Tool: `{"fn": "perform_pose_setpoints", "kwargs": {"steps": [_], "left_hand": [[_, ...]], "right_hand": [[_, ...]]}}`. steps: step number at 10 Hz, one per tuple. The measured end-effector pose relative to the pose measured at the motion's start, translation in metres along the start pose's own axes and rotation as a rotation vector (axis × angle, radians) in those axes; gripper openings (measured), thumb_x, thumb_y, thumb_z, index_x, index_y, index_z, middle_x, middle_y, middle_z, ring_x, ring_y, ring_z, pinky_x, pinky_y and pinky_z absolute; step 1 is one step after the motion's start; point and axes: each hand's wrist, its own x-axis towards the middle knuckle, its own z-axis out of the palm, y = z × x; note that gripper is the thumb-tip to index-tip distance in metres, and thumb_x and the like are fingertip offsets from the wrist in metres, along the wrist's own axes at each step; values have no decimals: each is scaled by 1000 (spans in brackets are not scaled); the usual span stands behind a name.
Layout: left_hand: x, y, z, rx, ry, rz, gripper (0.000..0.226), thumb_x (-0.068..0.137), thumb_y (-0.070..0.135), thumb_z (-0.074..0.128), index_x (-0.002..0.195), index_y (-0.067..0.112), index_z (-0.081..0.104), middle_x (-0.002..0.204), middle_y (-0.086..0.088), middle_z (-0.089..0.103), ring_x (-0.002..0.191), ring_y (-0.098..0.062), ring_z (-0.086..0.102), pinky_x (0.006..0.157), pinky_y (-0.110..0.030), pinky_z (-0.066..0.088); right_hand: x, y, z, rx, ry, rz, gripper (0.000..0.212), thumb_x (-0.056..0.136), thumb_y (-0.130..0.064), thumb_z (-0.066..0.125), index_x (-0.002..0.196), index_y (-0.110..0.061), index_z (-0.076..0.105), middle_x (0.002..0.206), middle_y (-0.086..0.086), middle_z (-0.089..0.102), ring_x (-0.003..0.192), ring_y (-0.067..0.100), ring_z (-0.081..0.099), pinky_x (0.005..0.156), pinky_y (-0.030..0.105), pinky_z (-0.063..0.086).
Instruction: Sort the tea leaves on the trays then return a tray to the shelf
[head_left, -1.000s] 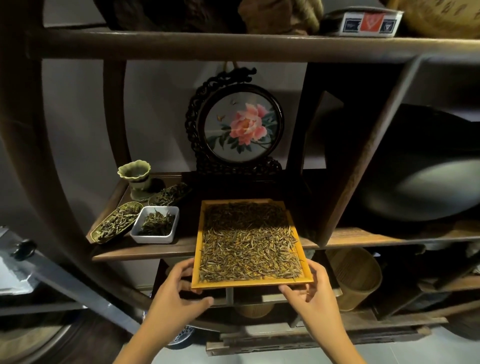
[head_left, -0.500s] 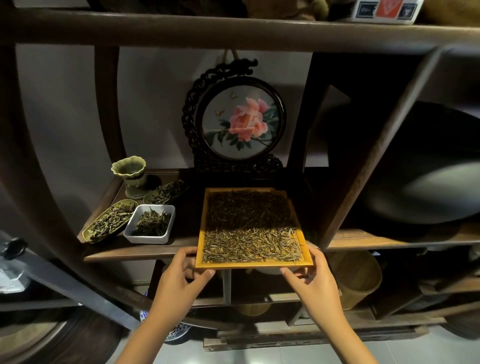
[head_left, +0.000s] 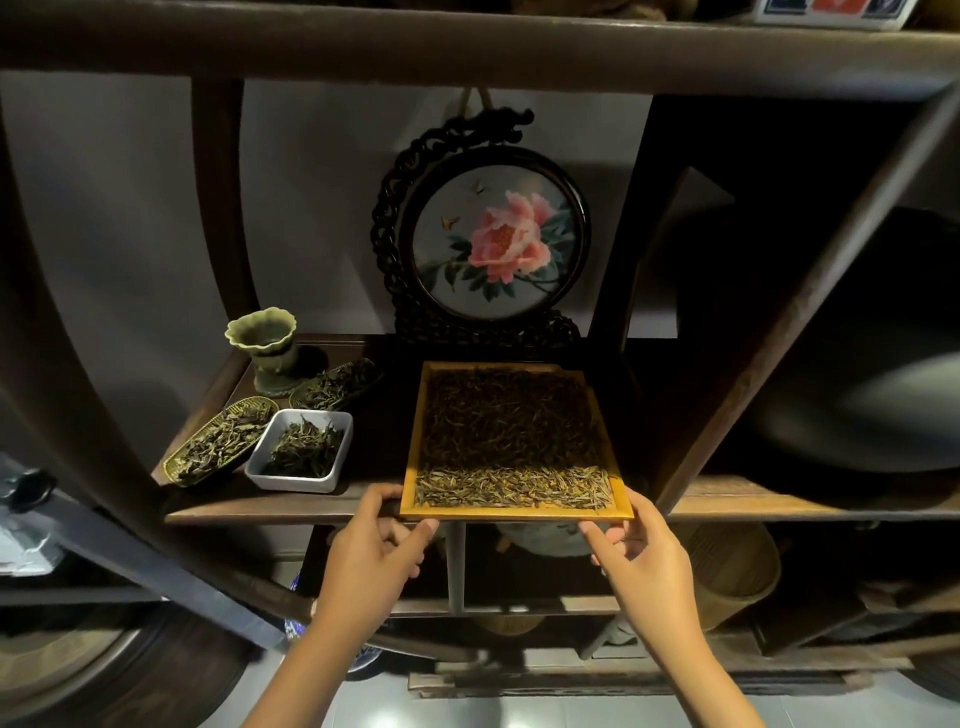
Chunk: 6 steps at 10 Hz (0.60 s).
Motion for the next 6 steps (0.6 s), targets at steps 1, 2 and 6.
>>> {"fn": "perform_pose_setpoints", "kwargs": {"steps": [1,2,6], "left_hand": [[-2,0,1,-7,15,-2,36,84,29,69,115,31,50,65,0,68,63,-14,69,68,-35,58],[-2,1,2,-4,23,10,35,85,30,68,115,33,49,65,1,68,63,-13,69,67,-35,57],[-64,-27,-6,157,55,9,50,88,23,66,131,24,39,75,8,66,62,-8,67,60,-17,46]], "right_hand": [[1,2,-1,4,-2,19,46,78,-33,72,120,-35,54,75,-6,66,70,10,65,65,28,58],[1,-1,-1,5,-2,16,45,79,-31,72,119,-35,52,76,-8,66,72,6,64,63,22,56],[-64,-5,-8,-165,-10,-56,41,87,-22,63,122,-23,42,90,-8,59,76,1,58,57,9,46]]}}
